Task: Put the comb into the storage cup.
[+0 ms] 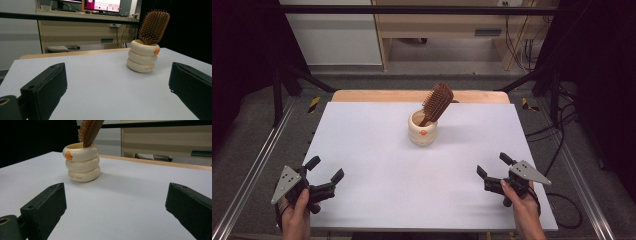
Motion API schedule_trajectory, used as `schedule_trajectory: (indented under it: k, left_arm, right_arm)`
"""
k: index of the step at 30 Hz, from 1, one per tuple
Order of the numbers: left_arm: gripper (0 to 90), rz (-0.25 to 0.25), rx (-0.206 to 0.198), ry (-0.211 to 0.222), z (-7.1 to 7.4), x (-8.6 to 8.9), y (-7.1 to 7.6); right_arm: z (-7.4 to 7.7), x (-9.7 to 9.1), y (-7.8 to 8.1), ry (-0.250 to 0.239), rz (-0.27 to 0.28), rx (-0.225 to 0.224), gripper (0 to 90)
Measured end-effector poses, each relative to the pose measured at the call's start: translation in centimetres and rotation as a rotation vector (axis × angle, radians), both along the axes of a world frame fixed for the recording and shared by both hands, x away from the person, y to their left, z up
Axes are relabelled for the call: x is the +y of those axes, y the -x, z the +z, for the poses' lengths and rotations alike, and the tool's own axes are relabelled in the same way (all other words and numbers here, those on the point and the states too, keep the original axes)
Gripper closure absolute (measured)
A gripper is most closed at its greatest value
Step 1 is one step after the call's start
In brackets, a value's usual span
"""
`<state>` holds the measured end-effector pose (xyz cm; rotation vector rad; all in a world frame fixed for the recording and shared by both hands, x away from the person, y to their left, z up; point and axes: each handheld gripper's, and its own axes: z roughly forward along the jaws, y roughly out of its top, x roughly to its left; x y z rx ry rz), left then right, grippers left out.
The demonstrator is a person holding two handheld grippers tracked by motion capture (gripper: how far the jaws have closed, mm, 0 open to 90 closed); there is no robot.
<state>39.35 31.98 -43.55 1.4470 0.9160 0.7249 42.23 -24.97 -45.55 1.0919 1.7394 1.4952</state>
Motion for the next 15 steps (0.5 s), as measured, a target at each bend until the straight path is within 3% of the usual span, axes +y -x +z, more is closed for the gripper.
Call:
schedule_trajectory:
  k: [15]
  left_arm:
    - [1.7,-0.017,-0.004,-0.006,0.0,-0.3,0.0]
  right_arm:
    - [-0.6,1.4,-0.3,0.038,0.031,-0.002,3.3]
